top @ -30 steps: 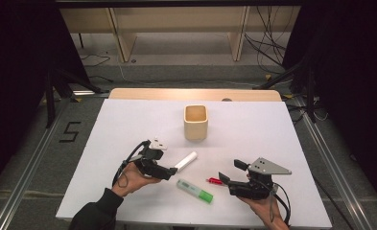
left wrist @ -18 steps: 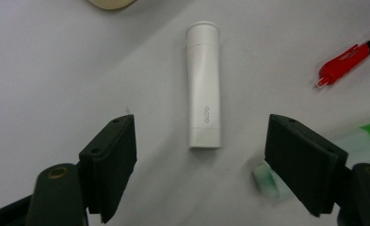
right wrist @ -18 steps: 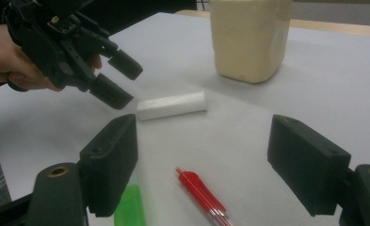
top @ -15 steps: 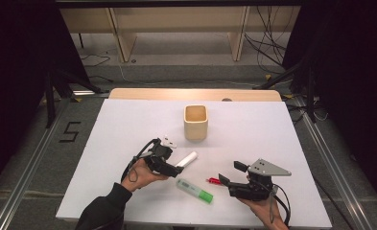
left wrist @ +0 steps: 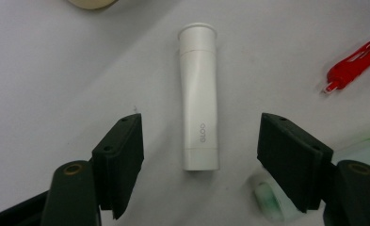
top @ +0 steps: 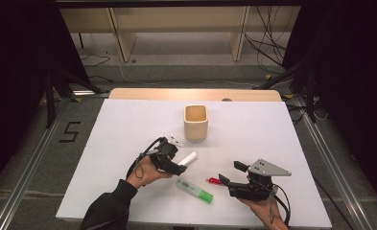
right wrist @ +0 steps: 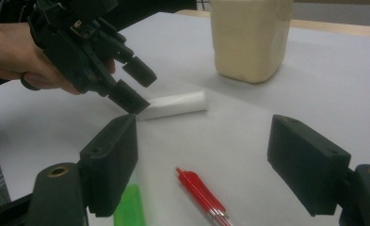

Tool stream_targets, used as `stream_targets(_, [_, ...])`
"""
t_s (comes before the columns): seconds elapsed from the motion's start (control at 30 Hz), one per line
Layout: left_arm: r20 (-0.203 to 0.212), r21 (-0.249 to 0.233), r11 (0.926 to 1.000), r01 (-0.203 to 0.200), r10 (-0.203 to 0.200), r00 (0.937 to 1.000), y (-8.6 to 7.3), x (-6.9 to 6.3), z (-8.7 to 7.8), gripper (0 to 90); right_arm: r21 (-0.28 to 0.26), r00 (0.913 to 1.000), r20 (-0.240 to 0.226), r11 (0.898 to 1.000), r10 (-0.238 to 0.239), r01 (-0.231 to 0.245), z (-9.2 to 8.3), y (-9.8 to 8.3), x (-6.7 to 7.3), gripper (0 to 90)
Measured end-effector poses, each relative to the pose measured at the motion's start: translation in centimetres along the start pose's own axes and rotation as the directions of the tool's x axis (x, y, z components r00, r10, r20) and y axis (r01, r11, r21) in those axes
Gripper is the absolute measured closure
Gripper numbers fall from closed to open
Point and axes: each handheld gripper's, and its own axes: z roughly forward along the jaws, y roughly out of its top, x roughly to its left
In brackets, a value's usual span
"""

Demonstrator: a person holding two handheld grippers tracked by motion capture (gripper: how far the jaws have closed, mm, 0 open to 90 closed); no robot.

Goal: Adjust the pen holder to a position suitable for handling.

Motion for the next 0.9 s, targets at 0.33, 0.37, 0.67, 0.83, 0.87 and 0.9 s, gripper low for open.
stream_targets(0.33, [-0.001, 0.036, 0.9992, -0.018, 0.018, 0.9998, 0.6, -0.2, 0.5, 35.0, 0.004, 1.0000, 0.001, 1.000, -0.001, 0.001, 0.0, -0.2, -0.2, 25.7])
stream_targets(0.37, [-0.004, 0.039, 0.9990, -0.022, 0.022, 0.9998, 0.7, -0.2, 0.5, 36.4, 0.004, 1.0000, 0.000, 1.000, -0.003, 0.003, 0.0, -0.2, -0.2, 25.7])
stream_targets(0.67, [0.005, 0.087, 0.9957, -0.032, 0.031, 0.9995, 1.3, -0.3, 1.3, 45.8, 0.013, 1.0000, -0.002, 1.000, 0.000, 0.000, 0.3, -0.4, -0.4, 25.8])
stream_targets(0.83, [-0.002, 0.113, 0.9935, -0.019, 0.019, 0.9998, 1.6, -0.2, 1.9, 48.8, 0.014, 1.0000, -0.003, 1.000, 0.005, -0.005, 0.3, -0.4, -0.4, 25.8])
stream_targets(0.87, [0.002, 0.120, 0.9926, -0.021, 0.021, 0.9998, 1.6, -0.1, 2.0, 49.8, 0.013, 1.0000, -0.003, 1.000, 0.004, -0.004, 0.3, -0.4, -0.4, 25.8])
stream_targets(0.9, [0.002, 0.120, 0.9926, -0.021, 0.021, 0.9998, 1.6, -0.1, 2.0, 51.0, 0.014, 1.0000, -0.002, 1.000, 0.004, -0.004, 0.2, -0.4, -0.4, 25.8])
